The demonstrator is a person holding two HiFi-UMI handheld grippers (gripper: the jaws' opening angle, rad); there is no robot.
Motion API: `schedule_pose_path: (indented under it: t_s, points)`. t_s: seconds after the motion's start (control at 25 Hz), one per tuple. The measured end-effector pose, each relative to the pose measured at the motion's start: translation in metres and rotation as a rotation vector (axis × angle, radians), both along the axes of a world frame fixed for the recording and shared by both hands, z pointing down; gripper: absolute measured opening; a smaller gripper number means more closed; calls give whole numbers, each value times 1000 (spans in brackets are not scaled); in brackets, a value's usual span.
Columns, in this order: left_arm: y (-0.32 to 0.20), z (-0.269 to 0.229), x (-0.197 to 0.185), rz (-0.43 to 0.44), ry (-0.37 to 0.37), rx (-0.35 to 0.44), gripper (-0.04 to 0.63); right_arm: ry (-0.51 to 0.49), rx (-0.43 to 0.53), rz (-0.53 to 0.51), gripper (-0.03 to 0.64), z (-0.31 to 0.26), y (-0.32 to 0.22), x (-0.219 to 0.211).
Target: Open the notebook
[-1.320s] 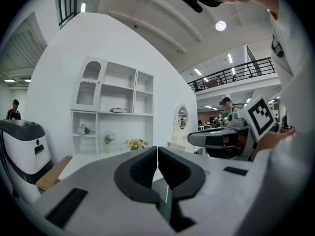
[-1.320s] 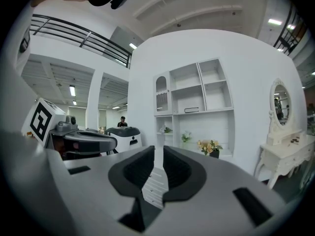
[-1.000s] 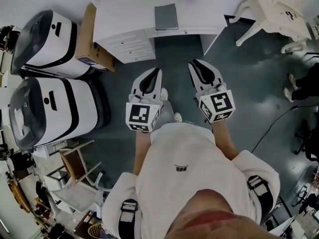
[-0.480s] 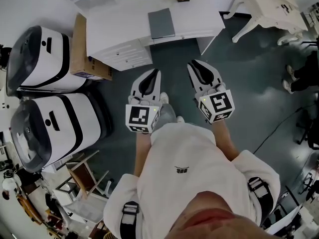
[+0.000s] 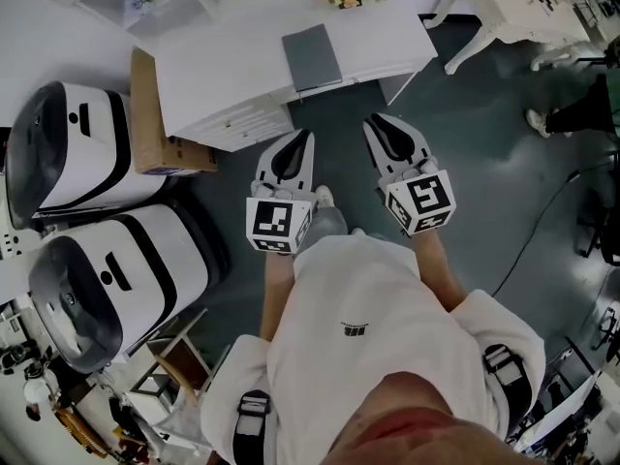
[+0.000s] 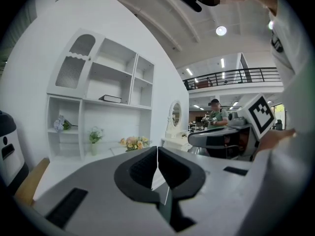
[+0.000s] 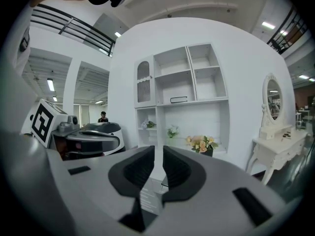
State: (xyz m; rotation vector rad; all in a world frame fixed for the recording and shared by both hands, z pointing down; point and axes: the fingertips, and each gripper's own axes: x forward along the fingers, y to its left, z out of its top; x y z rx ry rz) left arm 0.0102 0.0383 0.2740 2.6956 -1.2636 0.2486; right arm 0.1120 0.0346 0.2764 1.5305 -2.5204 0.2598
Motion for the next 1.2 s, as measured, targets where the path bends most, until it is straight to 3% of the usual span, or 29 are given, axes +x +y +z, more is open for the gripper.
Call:
schedule_pose_path:
  t_s: [0.6, 1.2]
  points:
    - [-69, 25, -16, 100, 6, -19, 0, 17, -58, 73, 37, 31, -61, -24]
    - [-120, 66, -17, 116, -1, -56, 0, 55, -125, 89, 37, 80, -109, -22]
